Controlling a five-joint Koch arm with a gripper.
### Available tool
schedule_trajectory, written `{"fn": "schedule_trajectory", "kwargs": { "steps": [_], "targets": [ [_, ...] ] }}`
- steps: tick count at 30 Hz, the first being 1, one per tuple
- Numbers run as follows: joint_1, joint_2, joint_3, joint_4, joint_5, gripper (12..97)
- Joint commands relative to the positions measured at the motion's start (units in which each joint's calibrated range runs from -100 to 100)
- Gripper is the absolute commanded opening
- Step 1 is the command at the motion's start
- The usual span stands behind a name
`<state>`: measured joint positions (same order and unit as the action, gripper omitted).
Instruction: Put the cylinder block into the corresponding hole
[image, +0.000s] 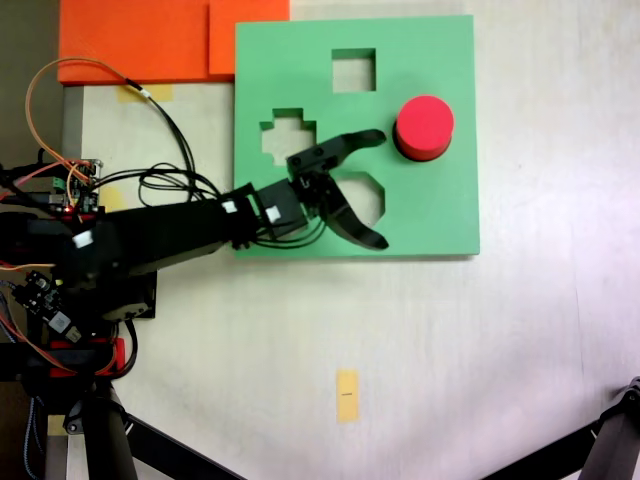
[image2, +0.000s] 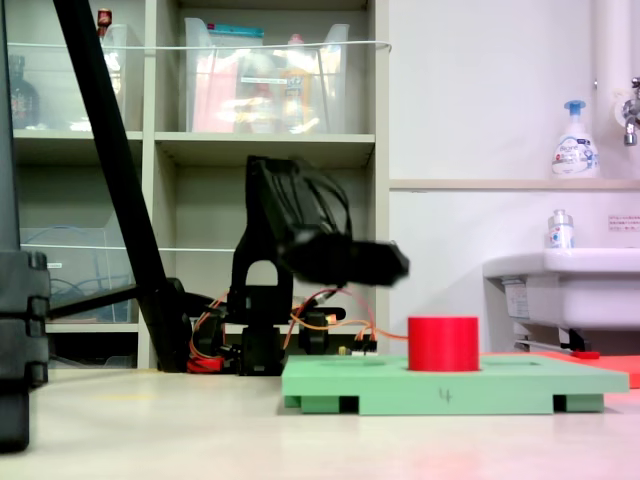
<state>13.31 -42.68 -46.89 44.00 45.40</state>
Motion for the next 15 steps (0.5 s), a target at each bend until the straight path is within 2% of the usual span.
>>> {"fn": "schedule_trajectory", "kwargs": {
  "steps": [1,4,5,6,8,15],
  "targets": [
    [-1.17,-21.01,4.72,-24.12,-5.76,87.7],
    [-3.76,-38.04,7.91,-42.13,-14.31,68.6],
    [-5.08,-44.05,7.91,-45.69,-19.68,58.4],
    [-7.18,-52.43,7.11,-48.77,-30.09,48.6],
    [-8.35,-57.32,3.32,-48.77,-34.92,44.8],
    [-17.34,-57.32,-7.15,-48.58,-45.57,44.8]
  ]
}}
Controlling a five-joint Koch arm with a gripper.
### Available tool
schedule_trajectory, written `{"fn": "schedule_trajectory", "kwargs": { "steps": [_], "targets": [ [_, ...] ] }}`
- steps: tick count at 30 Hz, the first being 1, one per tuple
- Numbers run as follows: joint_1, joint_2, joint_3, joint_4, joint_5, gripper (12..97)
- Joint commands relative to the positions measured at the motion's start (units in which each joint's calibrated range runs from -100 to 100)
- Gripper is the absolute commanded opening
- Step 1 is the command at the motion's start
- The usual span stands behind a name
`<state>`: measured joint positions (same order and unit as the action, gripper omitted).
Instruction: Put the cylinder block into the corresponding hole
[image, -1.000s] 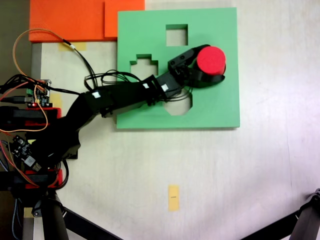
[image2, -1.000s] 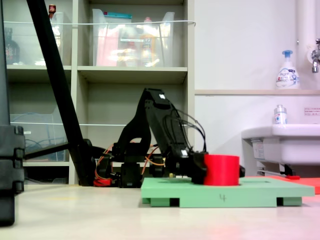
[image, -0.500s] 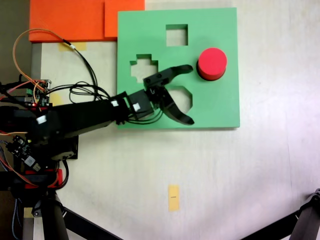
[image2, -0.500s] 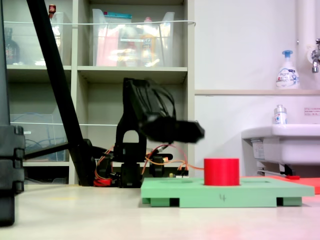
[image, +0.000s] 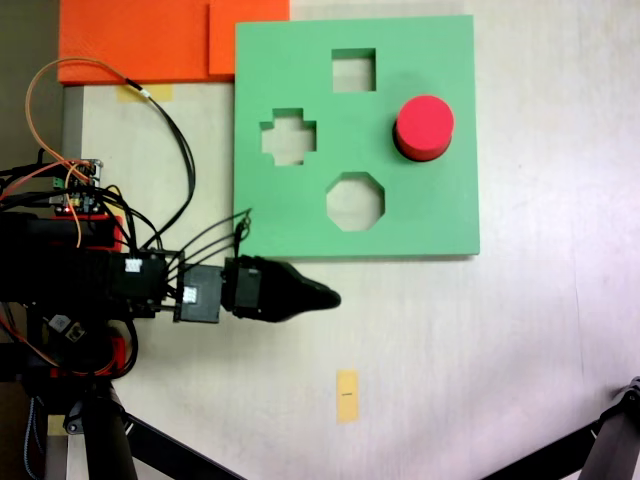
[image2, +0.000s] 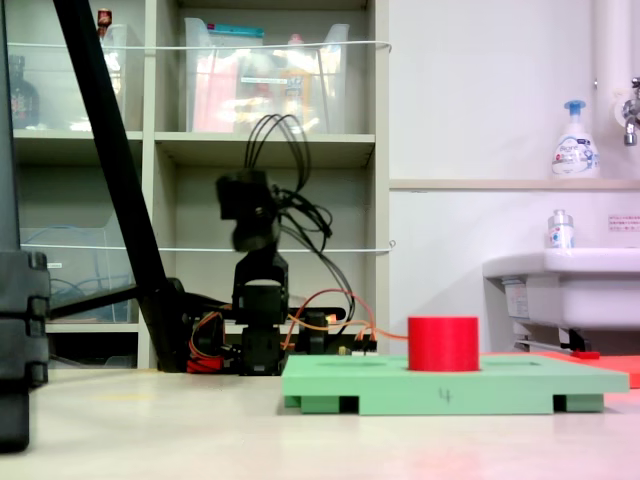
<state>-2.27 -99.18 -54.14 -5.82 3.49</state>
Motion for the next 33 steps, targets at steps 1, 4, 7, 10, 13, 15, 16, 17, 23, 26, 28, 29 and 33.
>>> {"fn": "schedule_trajectory", "kwargs": {
  "steps": [1,4,7,10,13,15,16,17,23,26,28,29,33],
  "targets": [
    [-2.98,-0.82,-2.59,1.35,-4.93,45.2],
    [-4.3,-0.82,-12.36,2.02,-6.64,48.9],
    [-3.81,-0.82,-23.63,7.41,-7.03,49.8],
    [-2.2,-0.82,-38.68,20.89,-8.89,49.5],
    [-0.93,-0.82,-45.86,27.15,-9.08,49.7],
    [0.0,-0.82,-45.86,27.35,-9.04,49.8],
    [0.49,-0.82,-45.86,27.35,-9.04,49.9],
    [0.59,-0.82,-45.86,26.58,-8.94,50.1],
    [0.98,-0.82,-45.86,12.13,-8.79,50.3],
    [1.47,-0.82,-45.86,5.58,-8.79,50.1],
    [1.47,-0.82,-45.86,5.49,-8.79,48.6],
    [1.47,-0.82,-45.86,5.58,-8.79,47.8],
    [1.37,-0.82,-45.86,6.84,-8.79,48.6]
  ]
}}
